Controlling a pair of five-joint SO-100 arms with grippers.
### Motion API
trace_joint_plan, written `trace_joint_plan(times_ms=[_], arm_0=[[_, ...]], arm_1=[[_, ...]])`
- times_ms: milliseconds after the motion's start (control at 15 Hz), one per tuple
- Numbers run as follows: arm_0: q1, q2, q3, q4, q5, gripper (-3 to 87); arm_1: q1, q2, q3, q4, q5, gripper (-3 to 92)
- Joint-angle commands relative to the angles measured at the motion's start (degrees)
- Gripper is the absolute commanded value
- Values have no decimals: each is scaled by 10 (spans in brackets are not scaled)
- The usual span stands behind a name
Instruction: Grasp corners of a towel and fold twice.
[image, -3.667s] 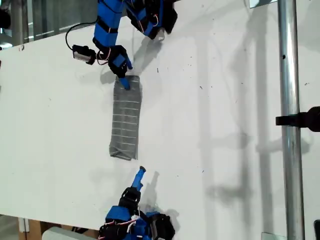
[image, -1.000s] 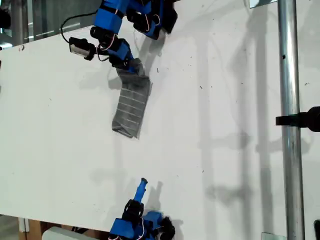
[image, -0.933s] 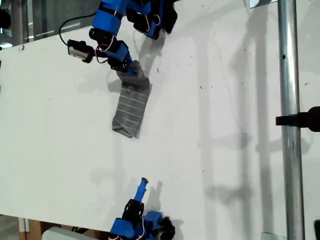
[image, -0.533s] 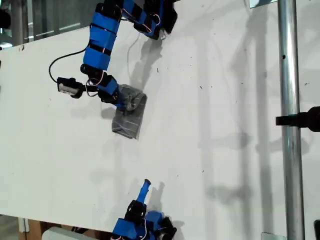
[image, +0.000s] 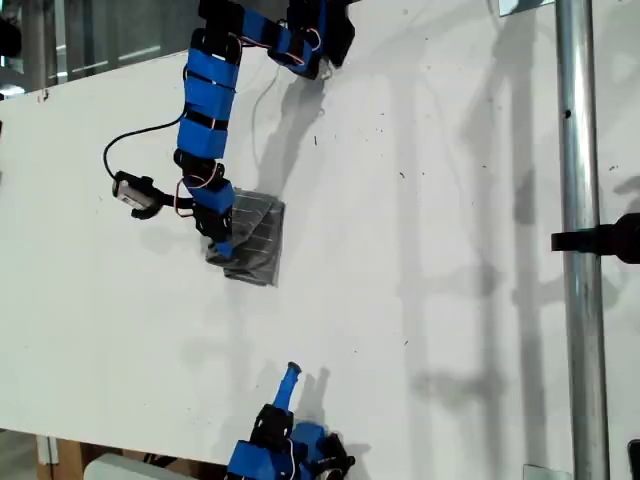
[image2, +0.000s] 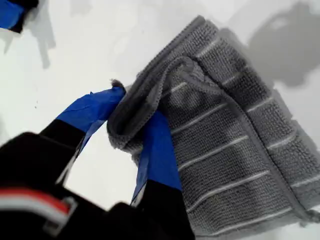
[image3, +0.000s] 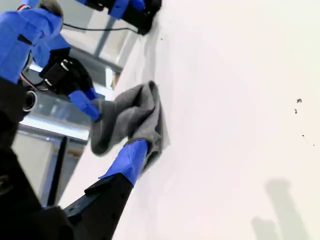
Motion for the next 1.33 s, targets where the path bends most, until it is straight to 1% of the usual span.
trace_joint_plan(times_ms=[0,67,133,200,267,333,400,467,600,667,733,800,867,933,1000,1067,1133,1200,1267], arm_0=[[4,9,-2,-16,-5,434],[4,24,5,-24,-2,375],[4,51,17,-33,6,244],[9,83,28,-48,16,173],[10,115,44,-63,12,146],[12,146,56,-72,11,121],[12,162,62,-74,11,116],[12,163,69,-83,14,116],[17,163,95,-107,7,116],[25,164,97,-105,1,116],[33,167,97,-99,-5,117],[37,171,97,-94,-8,117],[38,175,98,-93,-9,117],[38,176,99,-94,-8,118],[38,176,99,-94,-7,118],[38,178,100,-94,-6,119],[38,180,104,-95,-4,119],[38,184,107,-96,-4,119],[38,193,117,-97,-4,120]], arm_1=[[-4,100,-4,-75,-18,119],[-2,137,-4,-49,-18,119],[-1,187,6,2,-18,119],[0,243,25,66,-18,60],[0,311,59,130,-18,47],[1,381,94,172,-19,35],[5,430,122,184,-19,30],[10,432,128,183,-21,29],[6,340,107,130,-26,42],[4,260,69,109,-33,61],[5,160,3,112,-34,94],[6,54,-85,134,-47,218],[13,-33,-160,144,-53,323],[18,-89,-217,158,-64,370],[16,-101,-229,149,-66,319],[11,-101,-226,135,-67,189],[6,-91,-226,138,-67,114],[6,-61,-208,134,-64,120],[12,-8,-169,101,-62,120]])
